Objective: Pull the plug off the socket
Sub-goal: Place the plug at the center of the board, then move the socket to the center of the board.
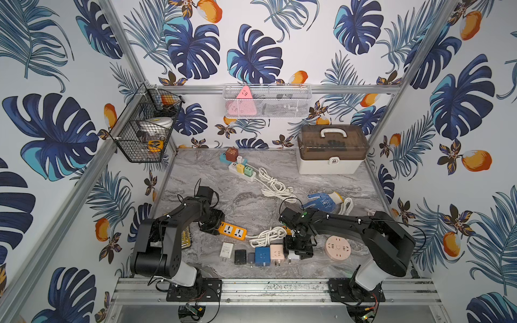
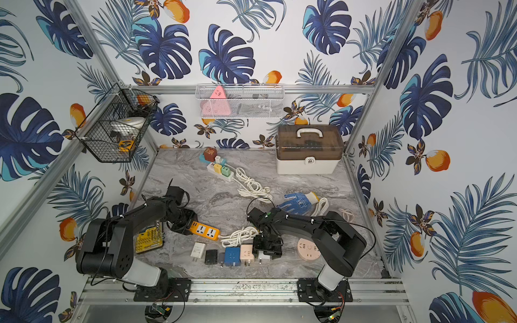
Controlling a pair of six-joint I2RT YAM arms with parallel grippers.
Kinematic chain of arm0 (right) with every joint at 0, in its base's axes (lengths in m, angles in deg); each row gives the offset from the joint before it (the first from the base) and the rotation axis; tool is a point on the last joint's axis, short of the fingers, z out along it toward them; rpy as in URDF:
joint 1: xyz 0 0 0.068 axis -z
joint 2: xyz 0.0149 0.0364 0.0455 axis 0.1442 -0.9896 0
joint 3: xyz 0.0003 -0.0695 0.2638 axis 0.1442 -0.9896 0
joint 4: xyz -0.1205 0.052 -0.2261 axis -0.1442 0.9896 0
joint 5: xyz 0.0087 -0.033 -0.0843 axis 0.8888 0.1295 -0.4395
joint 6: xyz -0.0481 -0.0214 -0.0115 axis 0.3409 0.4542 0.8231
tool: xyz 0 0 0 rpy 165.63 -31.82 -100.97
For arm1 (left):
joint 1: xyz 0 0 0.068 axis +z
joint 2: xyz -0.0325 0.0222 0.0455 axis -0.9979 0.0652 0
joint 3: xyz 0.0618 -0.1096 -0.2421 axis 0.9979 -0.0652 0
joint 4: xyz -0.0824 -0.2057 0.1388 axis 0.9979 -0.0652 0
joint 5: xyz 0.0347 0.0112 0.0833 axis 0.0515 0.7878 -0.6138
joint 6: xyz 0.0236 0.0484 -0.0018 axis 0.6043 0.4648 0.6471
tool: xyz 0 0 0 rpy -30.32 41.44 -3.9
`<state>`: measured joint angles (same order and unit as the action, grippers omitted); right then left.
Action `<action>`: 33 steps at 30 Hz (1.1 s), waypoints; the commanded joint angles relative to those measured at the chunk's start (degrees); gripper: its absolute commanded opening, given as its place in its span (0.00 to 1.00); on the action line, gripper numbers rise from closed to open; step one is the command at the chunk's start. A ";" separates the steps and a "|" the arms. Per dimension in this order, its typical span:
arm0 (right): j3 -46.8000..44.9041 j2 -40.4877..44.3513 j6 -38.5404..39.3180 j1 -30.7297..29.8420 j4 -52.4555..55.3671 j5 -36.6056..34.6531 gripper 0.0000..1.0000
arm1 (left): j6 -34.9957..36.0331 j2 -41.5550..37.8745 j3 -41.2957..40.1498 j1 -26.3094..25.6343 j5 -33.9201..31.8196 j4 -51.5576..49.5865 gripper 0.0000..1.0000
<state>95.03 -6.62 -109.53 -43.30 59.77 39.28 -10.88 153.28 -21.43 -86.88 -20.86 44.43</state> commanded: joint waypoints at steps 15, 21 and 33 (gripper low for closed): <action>16.55 7.58 9.14 2.04 16.38 -14.93 0.75 | 1.80 -0.63 2.06 0.07 -6.46 -3.97 0.15; 28.32 2.41 21.18 4.71 12.50 -17.10 0.71 | 0.99 -1.26 1.11 0.01 -5.55 -3.16 0.36; 48.24 -16.33 36.74 10.06 3.73 -17.29 0.56 | 2.19 -1.18 3.54 -0.25 -5.57 -5.09 0.77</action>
<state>140.87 -20.48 -77.68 -33.36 66.92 22.41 -10.03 152.14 -18.64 -86.99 -25.71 40.76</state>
